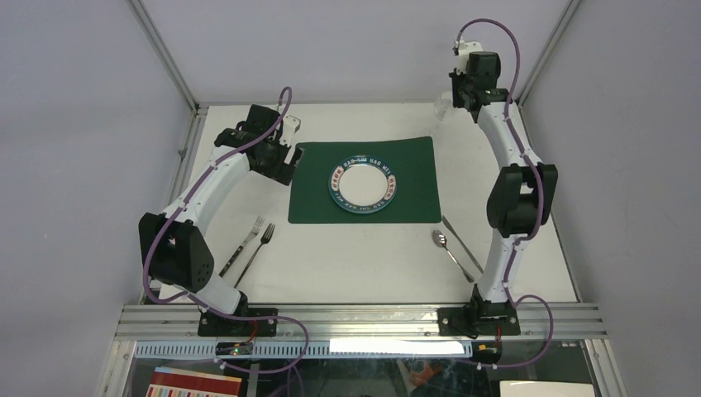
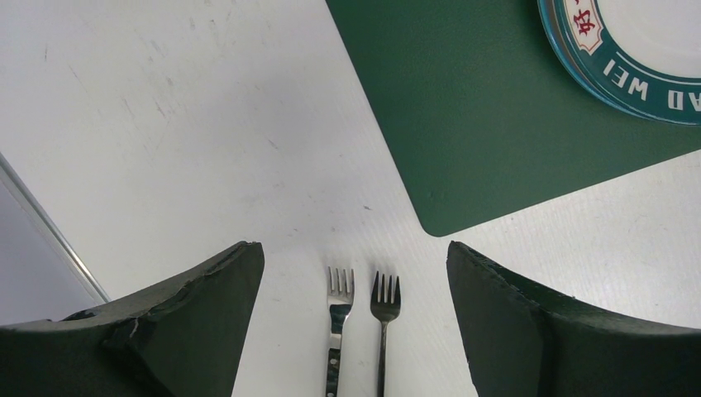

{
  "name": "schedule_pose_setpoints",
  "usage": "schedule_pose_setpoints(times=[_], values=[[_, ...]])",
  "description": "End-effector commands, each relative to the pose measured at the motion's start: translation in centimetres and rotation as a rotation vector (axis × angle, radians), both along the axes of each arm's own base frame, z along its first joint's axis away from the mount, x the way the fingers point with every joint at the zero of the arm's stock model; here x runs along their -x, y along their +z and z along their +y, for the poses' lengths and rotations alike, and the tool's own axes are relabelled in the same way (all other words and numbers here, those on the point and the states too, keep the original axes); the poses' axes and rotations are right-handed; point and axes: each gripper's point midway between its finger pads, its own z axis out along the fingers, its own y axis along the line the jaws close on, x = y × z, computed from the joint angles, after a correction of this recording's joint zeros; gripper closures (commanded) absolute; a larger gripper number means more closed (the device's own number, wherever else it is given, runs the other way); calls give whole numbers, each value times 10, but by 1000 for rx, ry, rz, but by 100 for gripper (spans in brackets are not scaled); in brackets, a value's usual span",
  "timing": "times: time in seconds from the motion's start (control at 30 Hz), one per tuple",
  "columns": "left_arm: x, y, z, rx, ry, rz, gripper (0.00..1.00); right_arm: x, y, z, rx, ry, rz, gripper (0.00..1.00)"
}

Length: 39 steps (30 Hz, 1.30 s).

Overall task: Set the dinner table for one person
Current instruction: Pick up the cup at the center of the board, then place the cup on the napkin.

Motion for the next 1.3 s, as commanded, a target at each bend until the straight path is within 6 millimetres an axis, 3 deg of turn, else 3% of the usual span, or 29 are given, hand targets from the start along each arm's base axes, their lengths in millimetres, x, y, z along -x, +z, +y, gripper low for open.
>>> schedule_pose_setpoints(times=[0.0,0.27,0.47,0.7,0.97,1.27], values=[[-7,14,-2,38,16,-59,15,15,126,-2,22,2,-336,100],[-8,14,-3,44,16,-57,16,48,164,-2,30,3,-462,100],[-7,14,-4,47,12,-56,16,62,152,8,-2,47,-401,100],[-5,11,-4,49,9,-47,16,83,118,28,-40,113,-206,100],[-6,8,-6,52,4,-36,16,109,133,46,-64,170,-77,100],[-3,5,-6,54,1,-28,17,117,97,61,-109,213,-15,100]])
